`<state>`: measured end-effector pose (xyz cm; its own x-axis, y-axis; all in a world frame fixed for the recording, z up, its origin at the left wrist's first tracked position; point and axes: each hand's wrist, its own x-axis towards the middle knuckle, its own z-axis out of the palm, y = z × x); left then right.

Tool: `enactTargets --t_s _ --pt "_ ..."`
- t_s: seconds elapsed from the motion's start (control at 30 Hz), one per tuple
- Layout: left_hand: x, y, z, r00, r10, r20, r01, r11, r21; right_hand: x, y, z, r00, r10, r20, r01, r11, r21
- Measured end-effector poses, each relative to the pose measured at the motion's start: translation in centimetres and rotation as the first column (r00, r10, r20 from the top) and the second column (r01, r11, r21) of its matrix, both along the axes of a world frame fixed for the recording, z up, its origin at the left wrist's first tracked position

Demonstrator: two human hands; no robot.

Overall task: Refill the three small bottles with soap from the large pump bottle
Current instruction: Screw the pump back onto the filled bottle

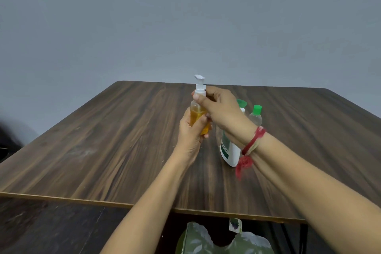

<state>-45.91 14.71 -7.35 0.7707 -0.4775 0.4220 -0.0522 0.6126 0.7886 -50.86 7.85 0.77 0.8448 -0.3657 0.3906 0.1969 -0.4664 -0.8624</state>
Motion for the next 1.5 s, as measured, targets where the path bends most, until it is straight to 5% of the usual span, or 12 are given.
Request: enactTargets --t_s 0.27,0.43,0.63,1.07,1.27,1.5 --pt "0.6 0.4 0.0 0.959 0.249 0.133 -0.261 0.962 0.083 0.0 0.9 0.4 1.0 -0.029 0.0 0.029 0.991 -0.13" --pt "2.6 1.8 -0.2 0.905 0.303 0.297 -0.367 0.911 0.189 -1.9 -1.7 1.5 0.998 0.037 0.052 -0.04 0.997 0.063" --pt "8.0 3.2 -2.3 0.745 0.378 0.549 -0.64 0.636 0.431 -4.6 -7.9 1.7 0.973 -0.16 0.168 0.133 0.978 0.161" --pt "10.8 1.8 -4.2 0.834 0.33 0.443 -0.552 0.527 0.646 -4.0 -12.0 -7.0 0.961 -0.271 -0.055 0.273 0.896 0.351" --pt "12.1 0.6 -4.5 0.854 0.311 0.417 -0.52 0.492 0.698 -3.2 -13.1 -8.7 0.937 -0.334 -0.098 0.348 0.899 0.266" --pt "13.2 -0.3 -6.0 0.856 0.377 0.354 -0.51 0.507 0.695 -0.9 -13.2 -10.2 0.871 -0.45 -0.195 0.451 0.891 -0.039"
